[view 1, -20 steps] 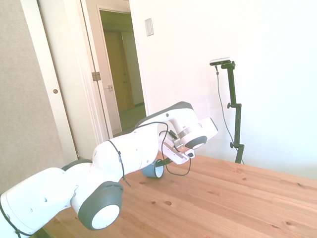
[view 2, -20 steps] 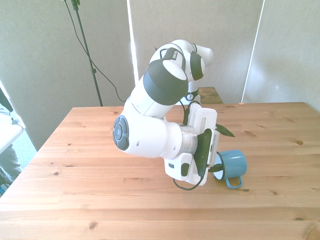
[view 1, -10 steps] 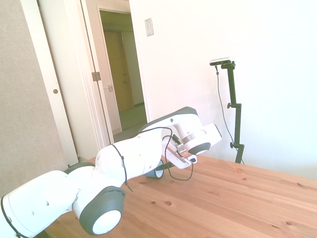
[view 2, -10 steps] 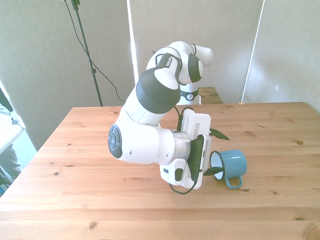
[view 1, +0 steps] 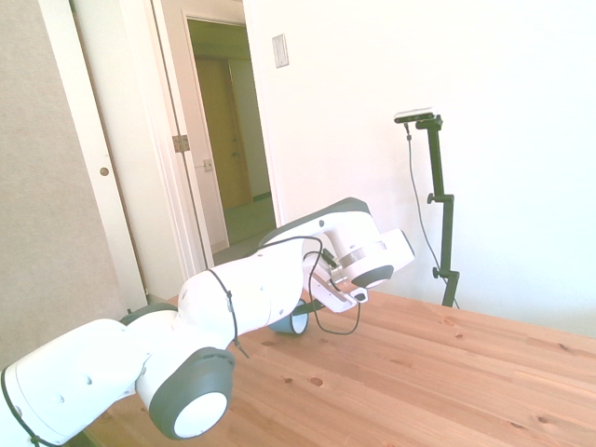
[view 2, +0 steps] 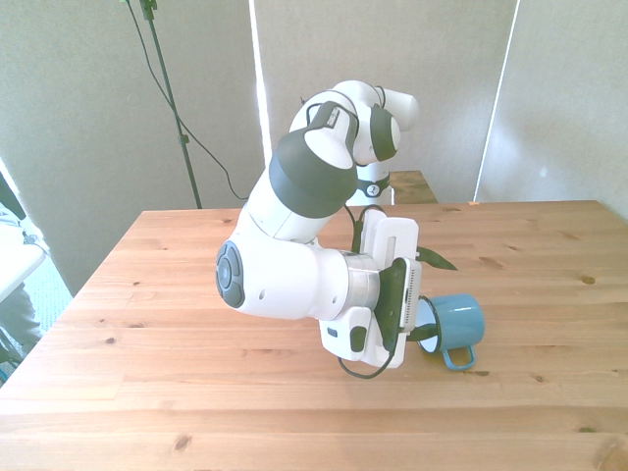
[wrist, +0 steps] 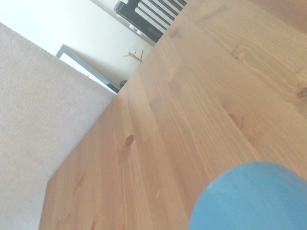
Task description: Flip the mug upright
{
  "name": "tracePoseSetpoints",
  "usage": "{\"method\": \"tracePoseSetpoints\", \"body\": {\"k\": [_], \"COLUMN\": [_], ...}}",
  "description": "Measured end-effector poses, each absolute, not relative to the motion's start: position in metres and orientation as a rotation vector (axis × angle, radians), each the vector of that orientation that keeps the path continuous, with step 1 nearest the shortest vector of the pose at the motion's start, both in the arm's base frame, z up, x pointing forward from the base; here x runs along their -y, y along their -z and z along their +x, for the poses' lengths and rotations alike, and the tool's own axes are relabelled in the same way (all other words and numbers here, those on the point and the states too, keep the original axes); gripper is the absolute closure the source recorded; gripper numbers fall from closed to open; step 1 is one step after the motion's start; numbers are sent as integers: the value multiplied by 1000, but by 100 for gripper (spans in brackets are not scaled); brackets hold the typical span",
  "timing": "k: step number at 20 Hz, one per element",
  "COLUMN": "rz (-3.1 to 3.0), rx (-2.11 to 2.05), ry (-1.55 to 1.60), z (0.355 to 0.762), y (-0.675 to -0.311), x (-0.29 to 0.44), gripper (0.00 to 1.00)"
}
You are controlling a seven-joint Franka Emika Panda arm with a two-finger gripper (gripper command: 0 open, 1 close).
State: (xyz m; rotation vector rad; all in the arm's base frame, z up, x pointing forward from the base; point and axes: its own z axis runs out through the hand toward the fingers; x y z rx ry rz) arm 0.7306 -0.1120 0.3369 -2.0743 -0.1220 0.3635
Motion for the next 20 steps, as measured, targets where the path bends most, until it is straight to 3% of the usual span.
{"method": "tracePoseSetpoints", "body": {"k": [20], "rz": [-2057], "rx": [145], "ry": [-400], "z": [728], "y": [-326], "x": [106], "gripper": [0]}}
